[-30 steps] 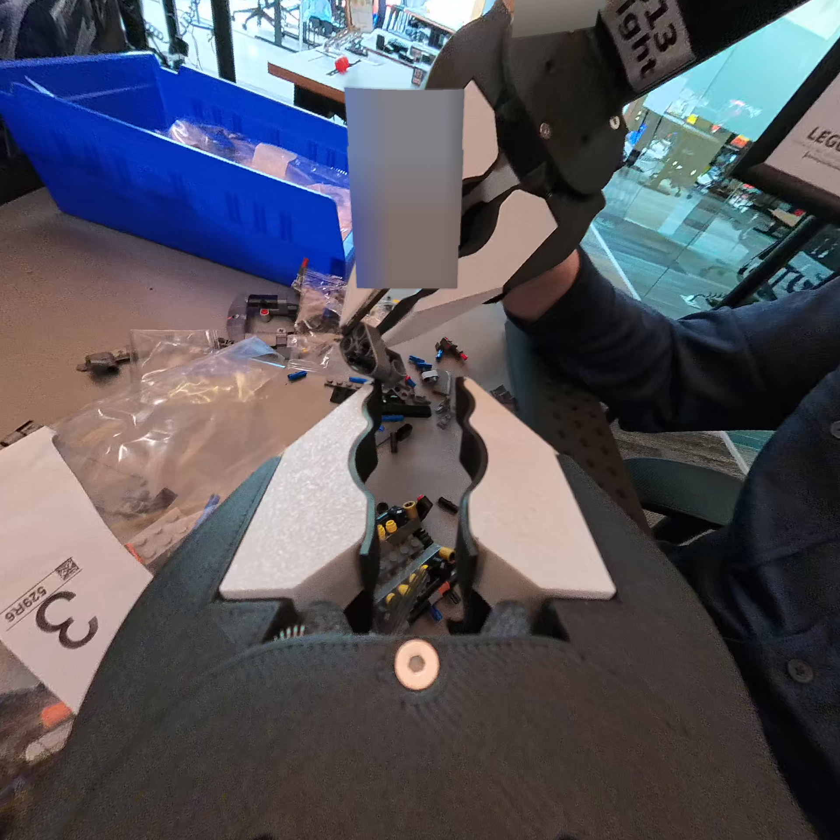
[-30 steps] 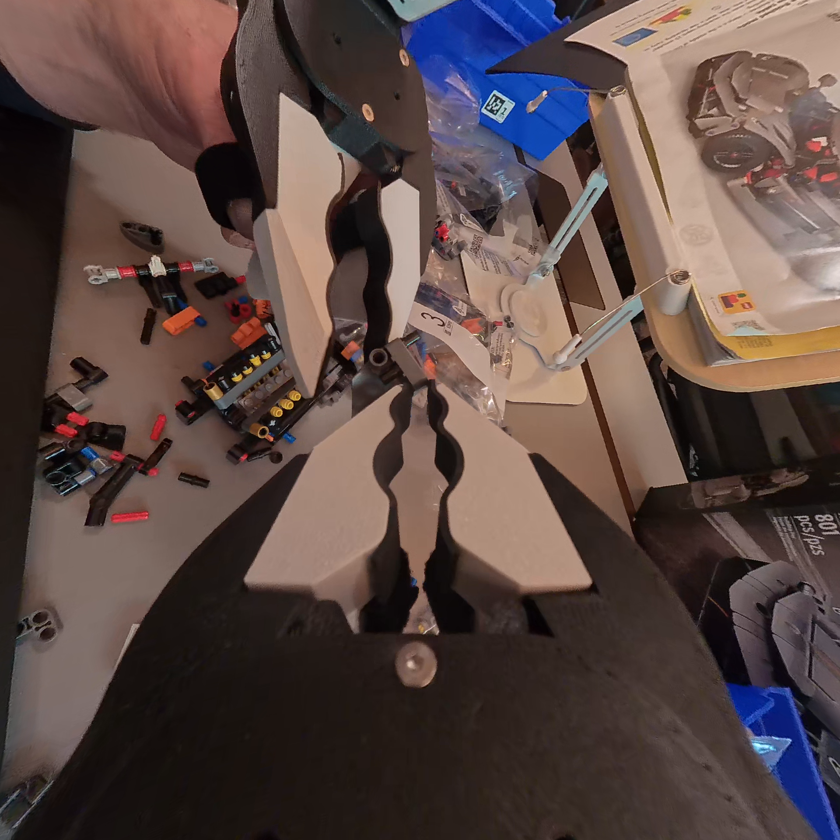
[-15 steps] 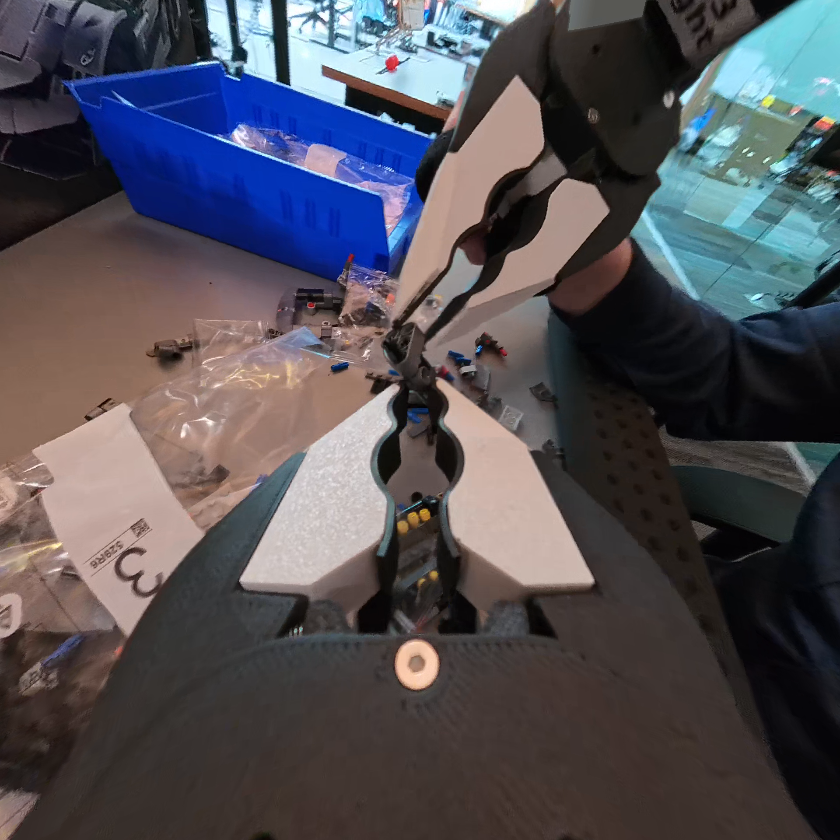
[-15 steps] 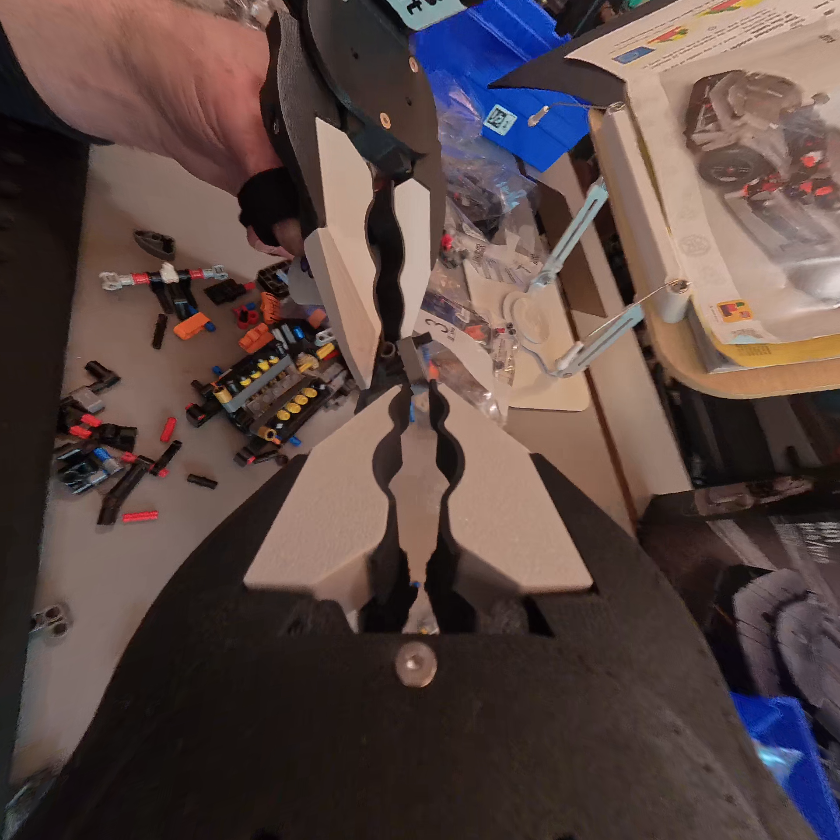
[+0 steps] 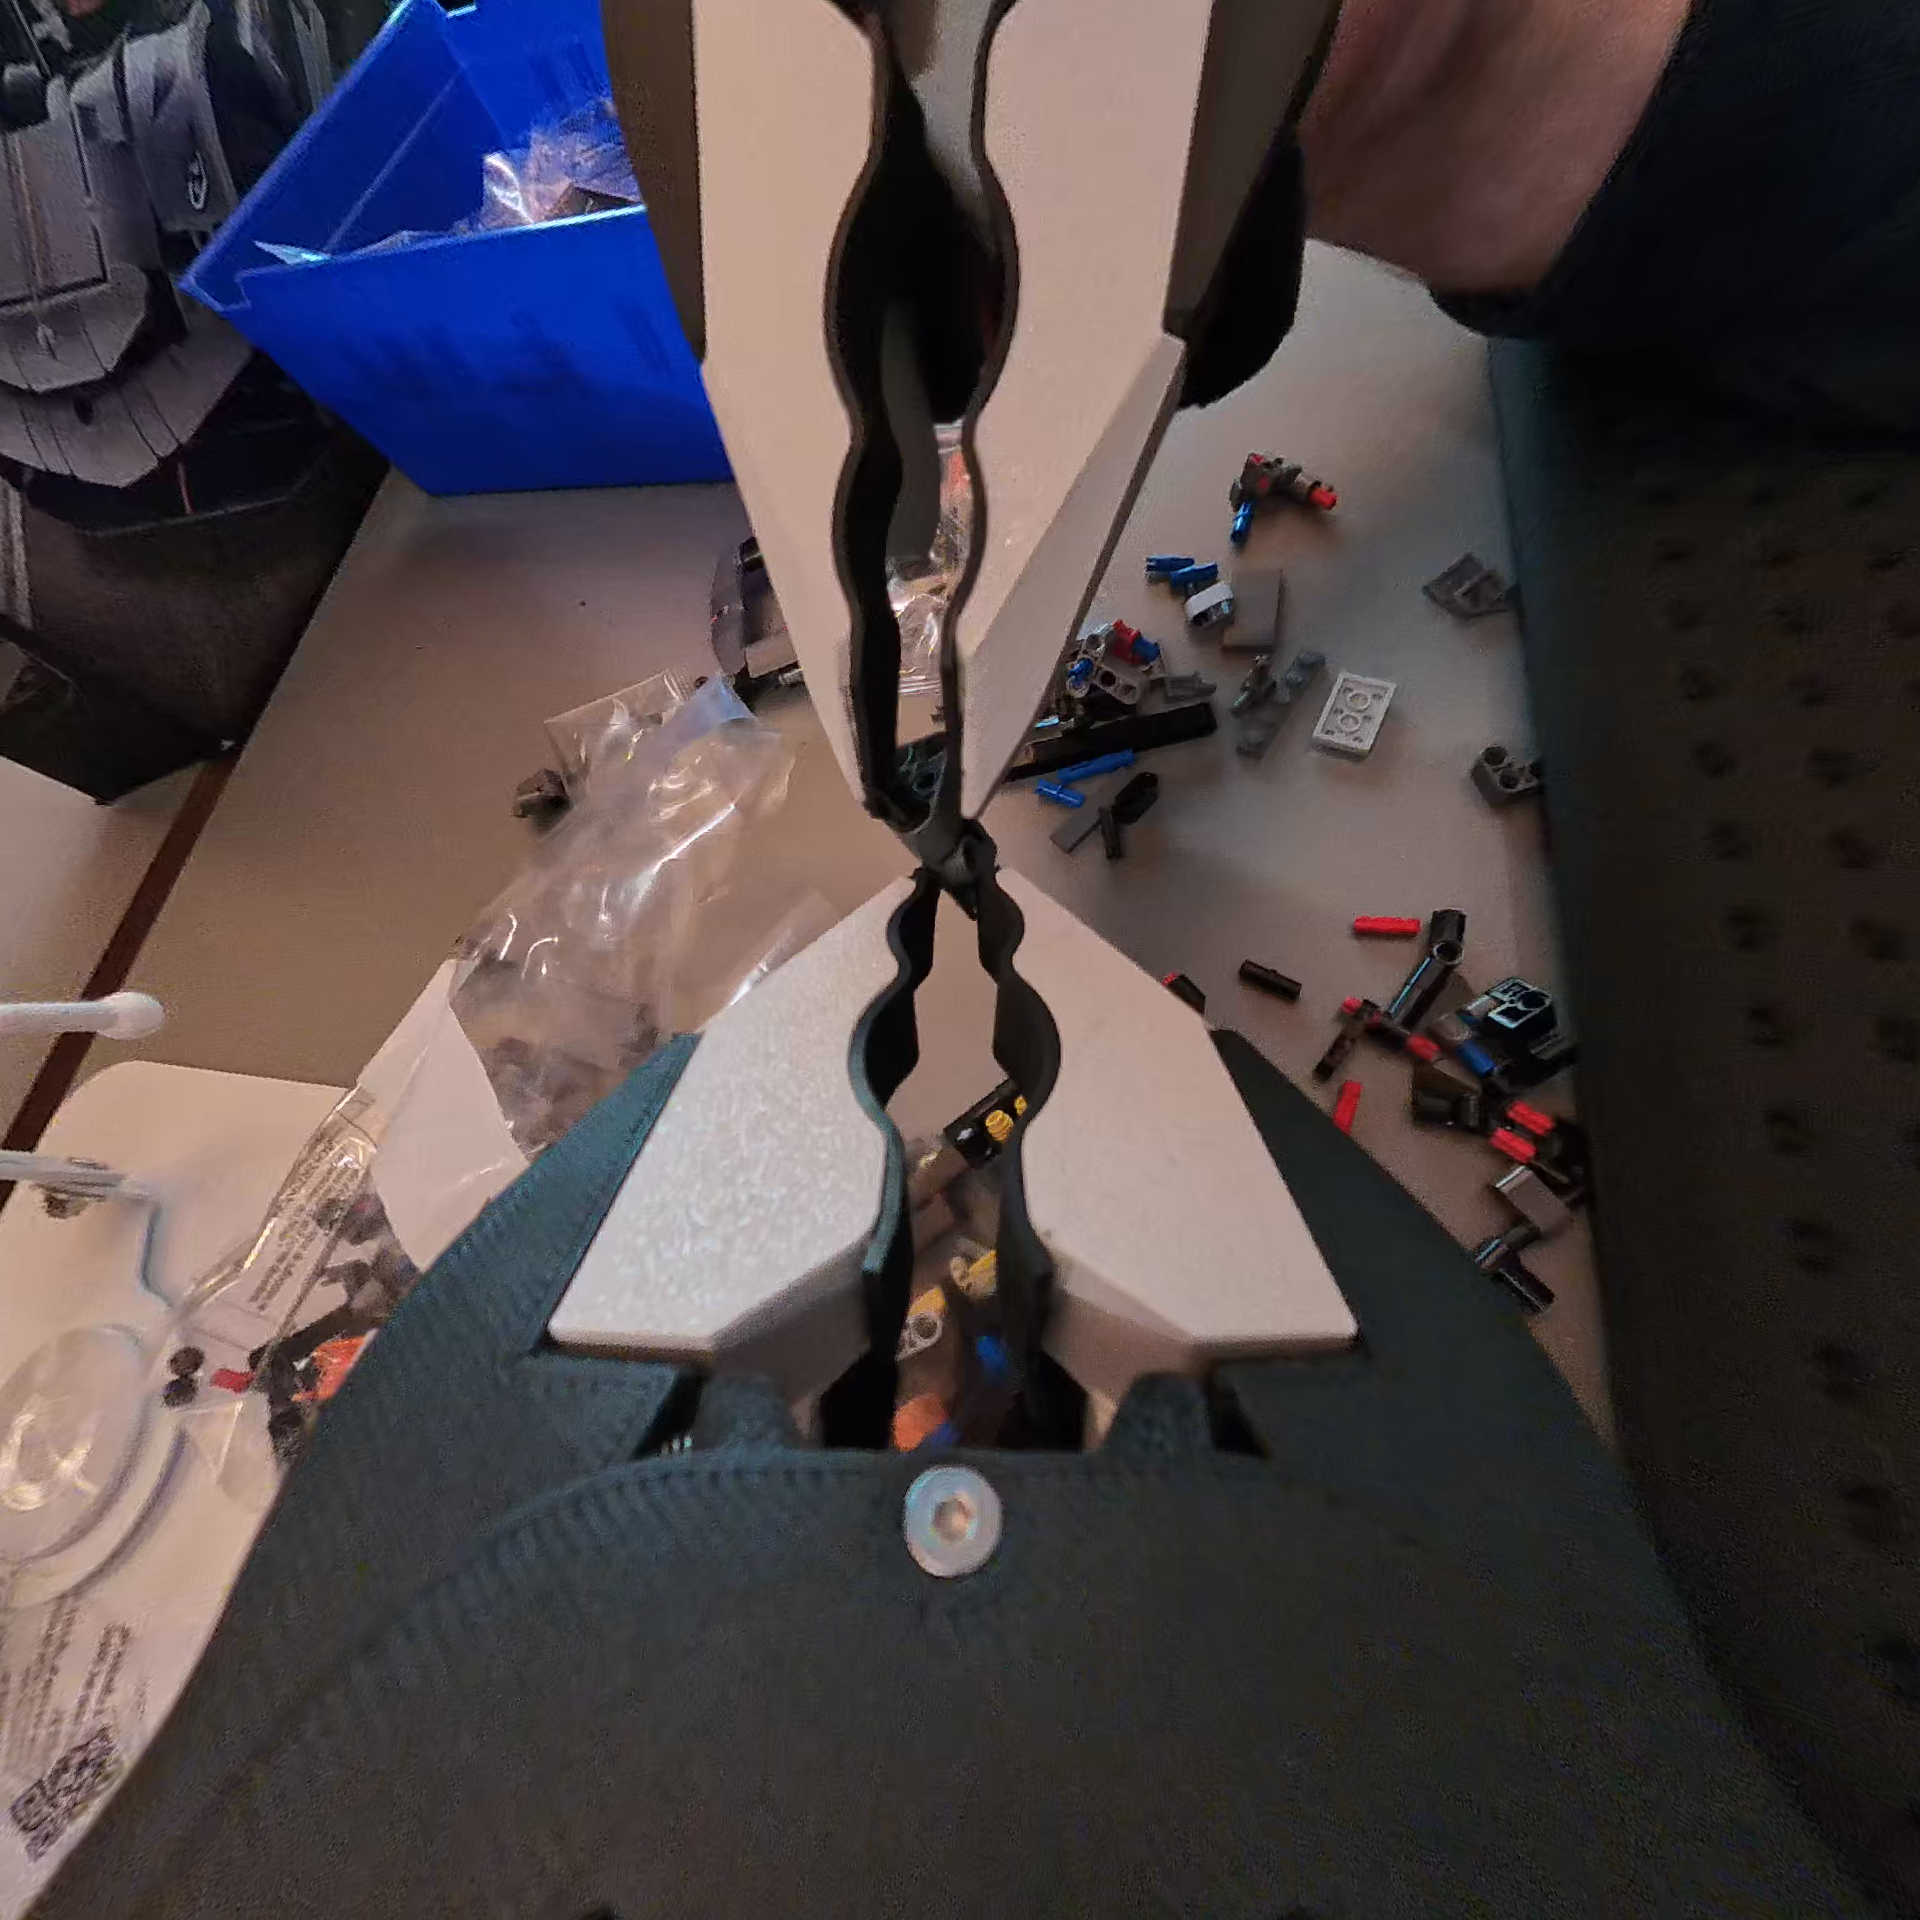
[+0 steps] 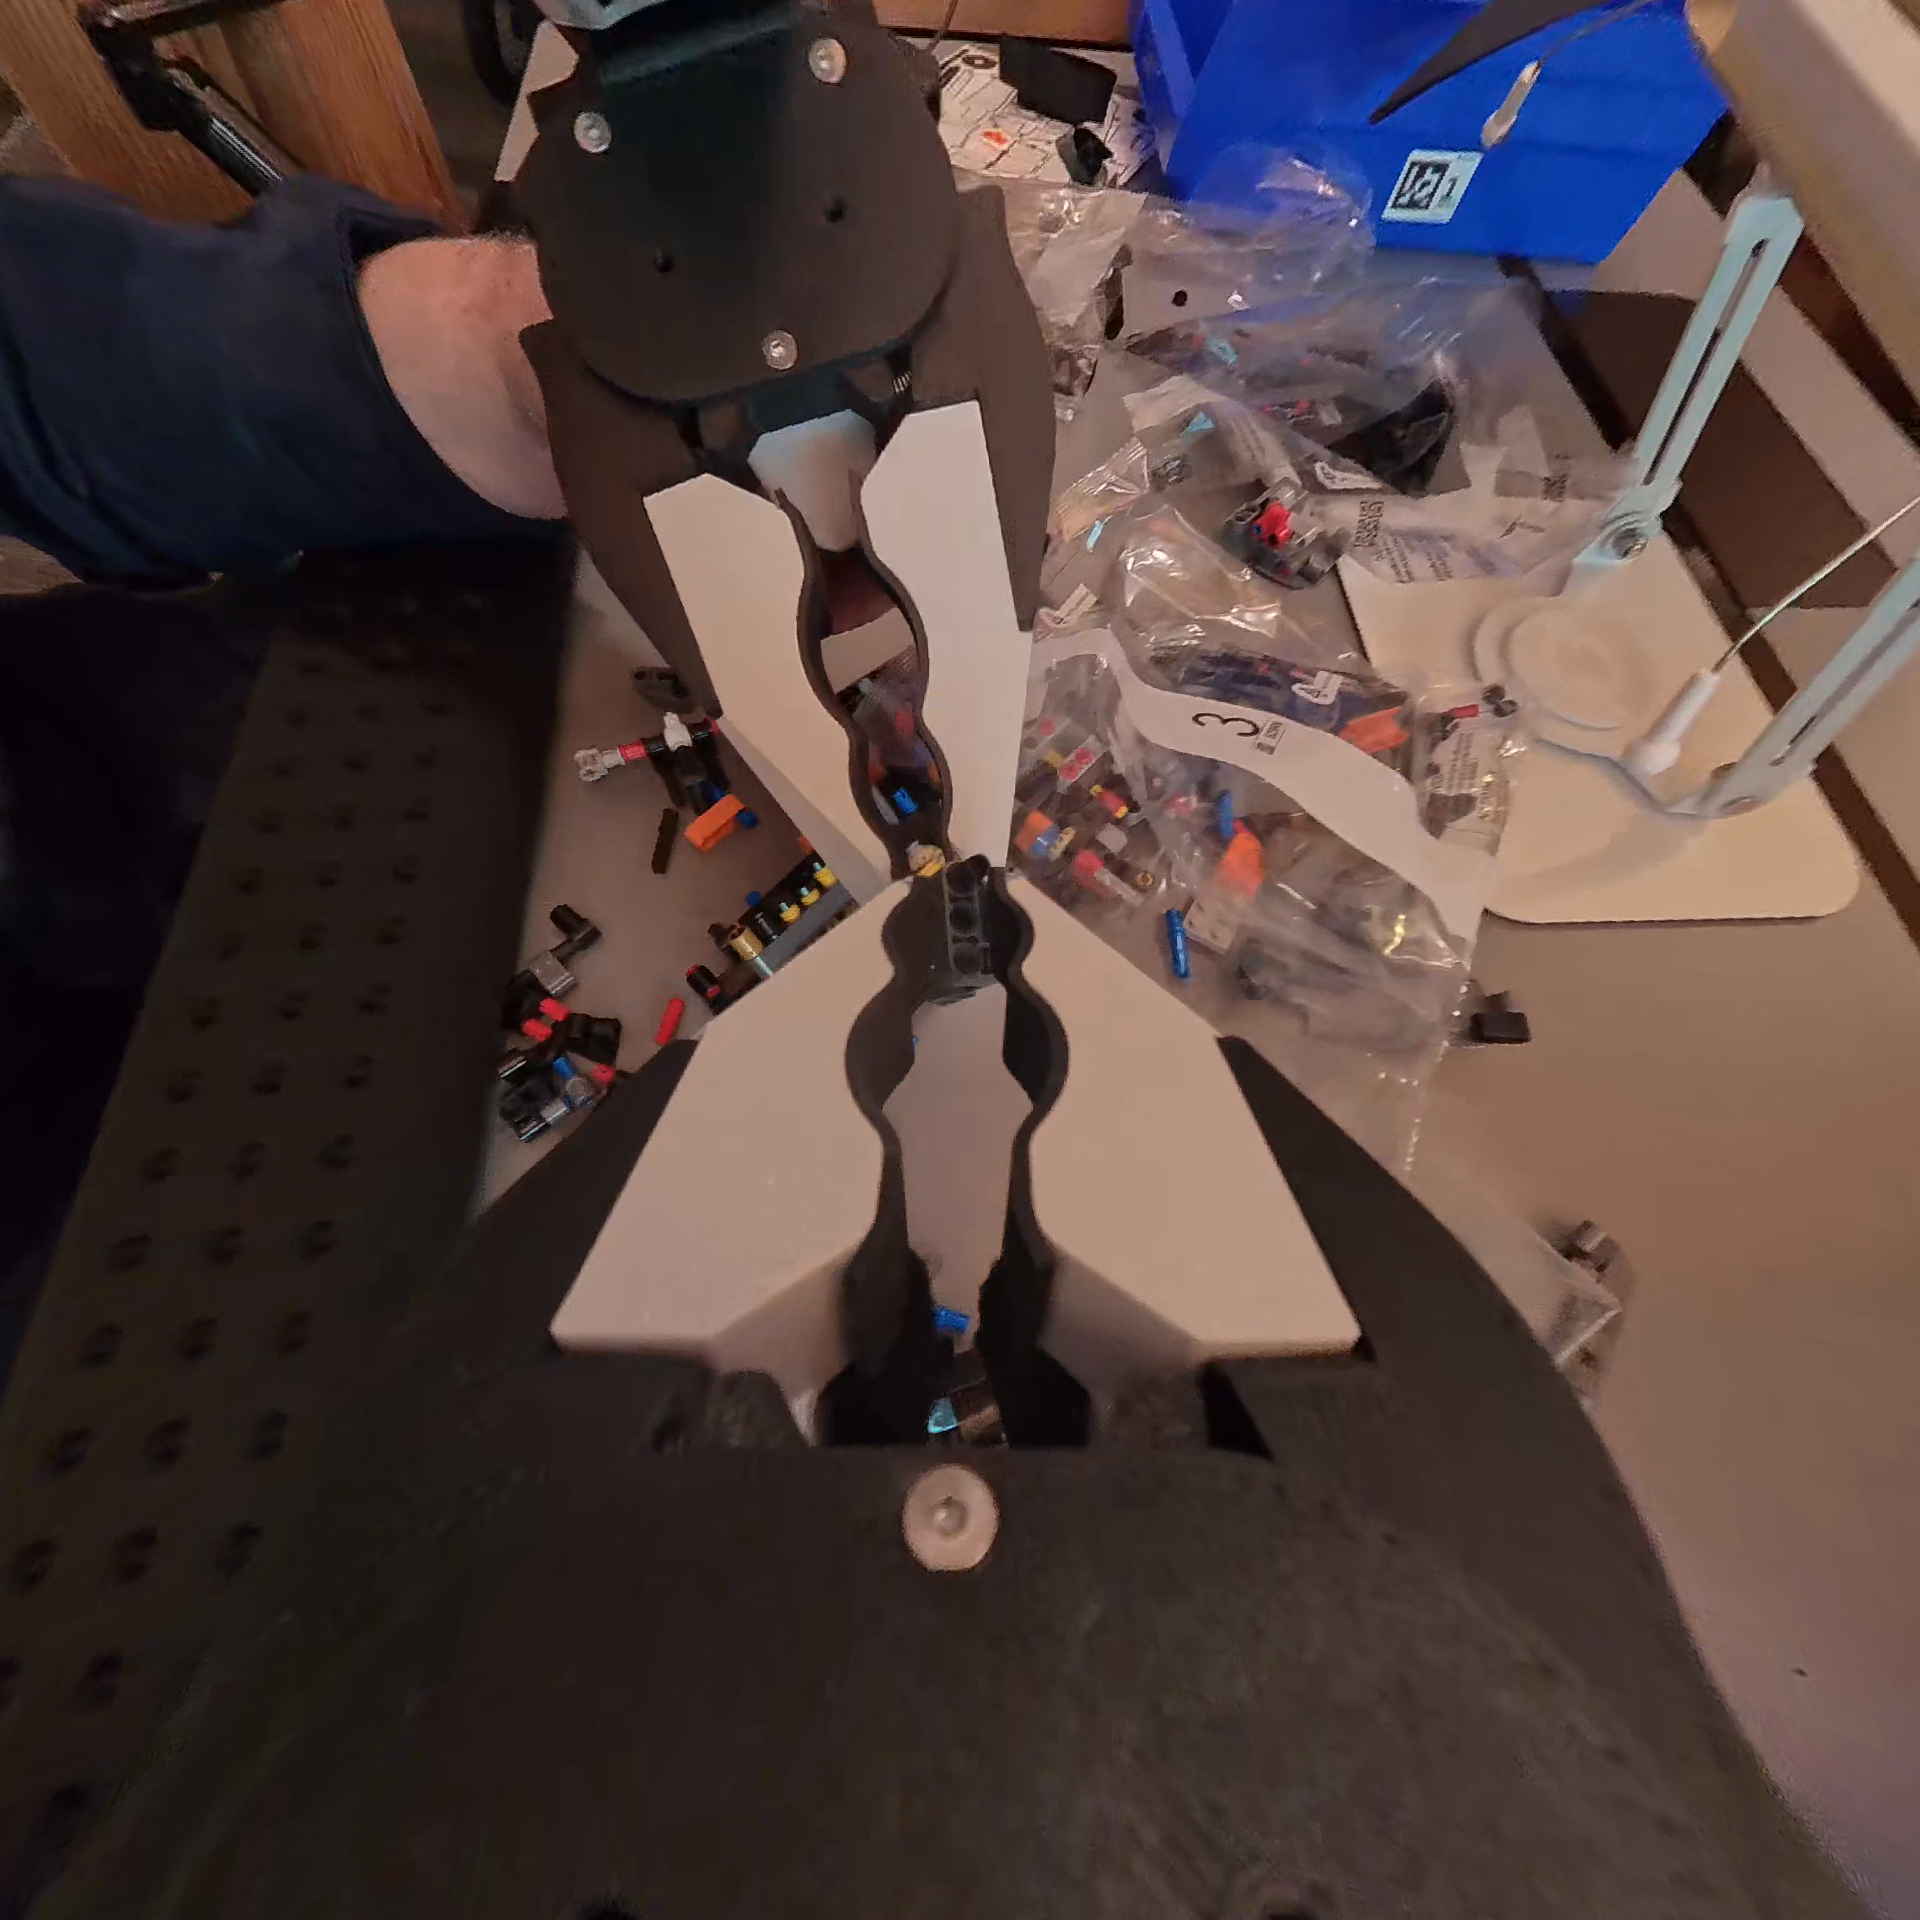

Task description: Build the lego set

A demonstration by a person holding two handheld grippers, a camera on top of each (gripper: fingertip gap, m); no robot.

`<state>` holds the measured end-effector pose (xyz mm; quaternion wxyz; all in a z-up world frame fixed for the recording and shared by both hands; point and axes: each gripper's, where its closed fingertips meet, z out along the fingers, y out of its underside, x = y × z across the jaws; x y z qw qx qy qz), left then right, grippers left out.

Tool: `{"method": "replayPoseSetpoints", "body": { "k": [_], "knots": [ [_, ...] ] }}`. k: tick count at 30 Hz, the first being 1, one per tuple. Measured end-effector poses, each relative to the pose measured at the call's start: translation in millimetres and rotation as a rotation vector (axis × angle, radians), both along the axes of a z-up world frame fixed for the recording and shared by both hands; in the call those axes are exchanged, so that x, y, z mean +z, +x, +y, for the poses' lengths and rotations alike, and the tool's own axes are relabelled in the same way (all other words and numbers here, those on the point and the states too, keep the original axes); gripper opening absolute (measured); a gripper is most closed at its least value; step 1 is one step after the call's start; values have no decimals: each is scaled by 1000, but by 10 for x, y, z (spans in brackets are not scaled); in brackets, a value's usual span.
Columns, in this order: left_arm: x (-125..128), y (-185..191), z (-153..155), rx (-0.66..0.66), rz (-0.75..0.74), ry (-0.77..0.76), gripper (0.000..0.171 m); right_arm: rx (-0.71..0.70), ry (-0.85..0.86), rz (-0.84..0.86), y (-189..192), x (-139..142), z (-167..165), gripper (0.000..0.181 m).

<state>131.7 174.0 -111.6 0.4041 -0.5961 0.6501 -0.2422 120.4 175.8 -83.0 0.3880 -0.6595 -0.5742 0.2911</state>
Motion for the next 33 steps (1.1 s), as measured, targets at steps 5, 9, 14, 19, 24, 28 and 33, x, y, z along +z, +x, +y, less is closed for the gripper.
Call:
{"method": "replayPoseSetpoints", "body": {
  "k": [5,9,14,19,24,28,33],
  "knots": [
    [-38,8,-26,-20,43,72,5,22,-111,27,-34,-43,-47,10],
    [-70,9,-27,-26,70,114,5,30,-133,11,-32,-91,-58,7],
    [4,17,-57,-39,40,127,5,52,-201,81,-28,-8,-95,6],
    [-27,4,-36,-31,62,148,5,44,-218,104,-24,21,-89,0],
    [-10,30,-32,-27,32,113,6,37,-224,106,-7,33,-79,0],
    [4,61,-29,-23,6,97,6,35,-235,122,-2,54,-75,0],
    [45,32,2,-3,19,132,2,22,-201,125,12,94,-52,0]
  ]
}}
